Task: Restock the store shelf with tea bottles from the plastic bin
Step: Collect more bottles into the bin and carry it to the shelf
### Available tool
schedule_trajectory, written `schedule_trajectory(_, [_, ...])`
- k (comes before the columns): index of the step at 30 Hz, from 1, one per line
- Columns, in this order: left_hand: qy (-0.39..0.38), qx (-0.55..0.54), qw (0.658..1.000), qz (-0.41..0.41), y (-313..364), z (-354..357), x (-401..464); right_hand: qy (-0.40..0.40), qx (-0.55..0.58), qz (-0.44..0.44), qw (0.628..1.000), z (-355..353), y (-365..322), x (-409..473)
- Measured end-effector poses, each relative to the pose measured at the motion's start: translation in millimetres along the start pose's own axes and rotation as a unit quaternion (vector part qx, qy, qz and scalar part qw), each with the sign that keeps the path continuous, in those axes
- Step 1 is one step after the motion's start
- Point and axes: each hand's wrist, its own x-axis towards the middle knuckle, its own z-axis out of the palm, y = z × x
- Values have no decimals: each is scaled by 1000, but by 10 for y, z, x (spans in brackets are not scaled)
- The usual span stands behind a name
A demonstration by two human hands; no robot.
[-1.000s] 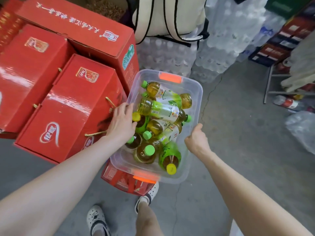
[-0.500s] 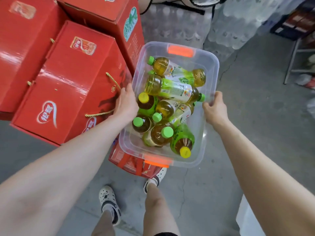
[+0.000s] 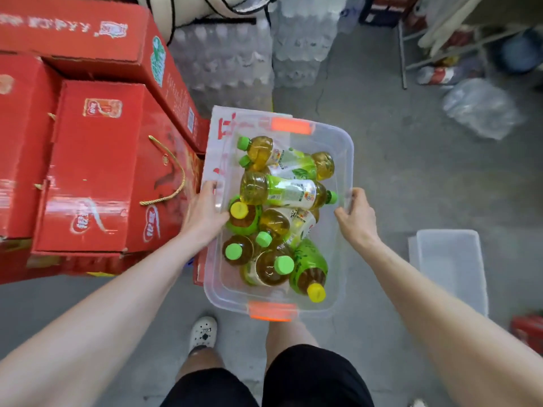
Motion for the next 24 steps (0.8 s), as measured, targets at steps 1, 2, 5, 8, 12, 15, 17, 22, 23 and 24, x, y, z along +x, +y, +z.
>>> schedule_trajectory(1, [-14,6,1000,19,-10,1,-62,11,-1,14,1000,-7,72,-159])
schedule_trajectory(2, [-30,12,999,39,-22,0,-135,23,1,30,999,-6,151,-335])
schedule_trajectory(5, [-67,40,992,101,-103,-8,-323,61,17,72,995,59,384,-928])
schedule_trajectory(8, [-104,81,974,183,-211,-22,-515,114,45,120,985,232,555,-1676])
schedule_trajectory(12, [-156,110,940,281,-300,-16,-849,198,85,197,956,567,709,-2719])
schedule_trajectory(15, [-197,151,910,332,-304,57,-1160,233,131,261,928,806,859,-3395])
schedule_trajectory(17, [-248,167,881,367,-310,175,-1443,257,164,299,904,983,1014,-3866])
schedule_trajectory(22, [-323,223,815,427,-433,501,-2158,291,205,387,850,1456,1399,-4886])
schedule_trajectory(23, [-335,234,802,436,-459,572,-2345,297,209,405,839,1567,1480,-5111])
schedule_trajectory(24, [-349,241,787,449,-498,639,-2539,303,212,423,827,1685,1563,-5335])
